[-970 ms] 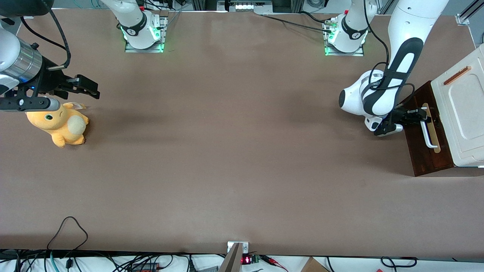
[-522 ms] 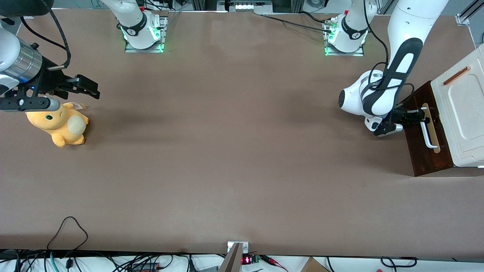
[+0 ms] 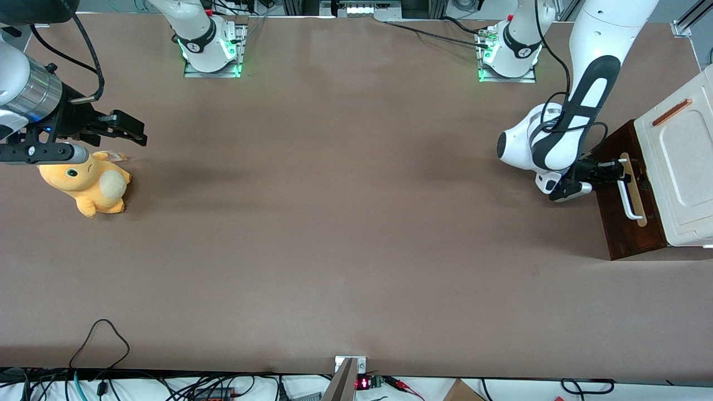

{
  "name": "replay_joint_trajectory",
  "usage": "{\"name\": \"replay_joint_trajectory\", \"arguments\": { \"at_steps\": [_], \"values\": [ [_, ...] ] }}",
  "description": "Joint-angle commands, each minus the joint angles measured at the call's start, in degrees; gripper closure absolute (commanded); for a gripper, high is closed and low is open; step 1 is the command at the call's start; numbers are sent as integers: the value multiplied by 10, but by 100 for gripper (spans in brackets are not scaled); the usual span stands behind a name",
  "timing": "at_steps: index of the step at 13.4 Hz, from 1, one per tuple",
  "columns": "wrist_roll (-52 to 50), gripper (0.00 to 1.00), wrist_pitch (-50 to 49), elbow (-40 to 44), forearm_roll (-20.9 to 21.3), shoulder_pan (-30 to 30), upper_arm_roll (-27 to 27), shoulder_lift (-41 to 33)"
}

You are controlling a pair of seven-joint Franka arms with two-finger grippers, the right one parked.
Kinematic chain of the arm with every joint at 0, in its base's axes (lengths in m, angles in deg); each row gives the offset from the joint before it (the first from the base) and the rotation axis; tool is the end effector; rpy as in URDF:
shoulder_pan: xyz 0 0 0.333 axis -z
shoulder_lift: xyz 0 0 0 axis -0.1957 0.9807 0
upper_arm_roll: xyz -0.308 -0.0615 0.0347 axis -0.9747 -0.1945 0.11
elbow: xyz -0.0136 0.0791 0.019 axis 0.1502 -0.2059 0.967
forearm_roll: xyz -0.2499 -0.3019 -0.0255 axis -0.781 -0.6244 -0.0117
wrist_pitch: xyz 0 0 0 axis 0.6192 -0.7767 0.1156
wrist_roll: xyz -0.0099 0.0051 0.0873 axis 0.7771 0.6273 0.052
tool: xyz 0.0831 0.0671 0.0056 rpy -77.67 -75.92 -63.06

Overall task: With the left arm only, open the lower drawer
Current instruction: 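Pull the handle with the left gripper, sliding the drawer out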

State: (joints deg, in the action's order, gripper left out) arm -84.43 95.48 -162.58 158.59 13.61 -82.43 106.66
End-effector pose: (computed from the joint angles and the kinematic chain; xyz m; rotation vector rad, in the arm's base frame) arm 0.4701 0.0252 0.1724 -1.7247 0.2062 -0.0996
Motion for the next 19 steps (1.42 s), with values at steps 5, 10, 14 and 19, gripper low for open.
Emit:
{"name": "replay_joint_trajectory", "arguments": {
  "at_steps": [5,10,14,19],
  "values": [
    [36,100,16,18,-1,16,-68,-14],
    [39,100,16,25,-16,22,-95,-13],
    [39,98,15,25,-27,29,-114,-14],
    [39,93,15,24,-30,29,-124,-14]
  ]
}}
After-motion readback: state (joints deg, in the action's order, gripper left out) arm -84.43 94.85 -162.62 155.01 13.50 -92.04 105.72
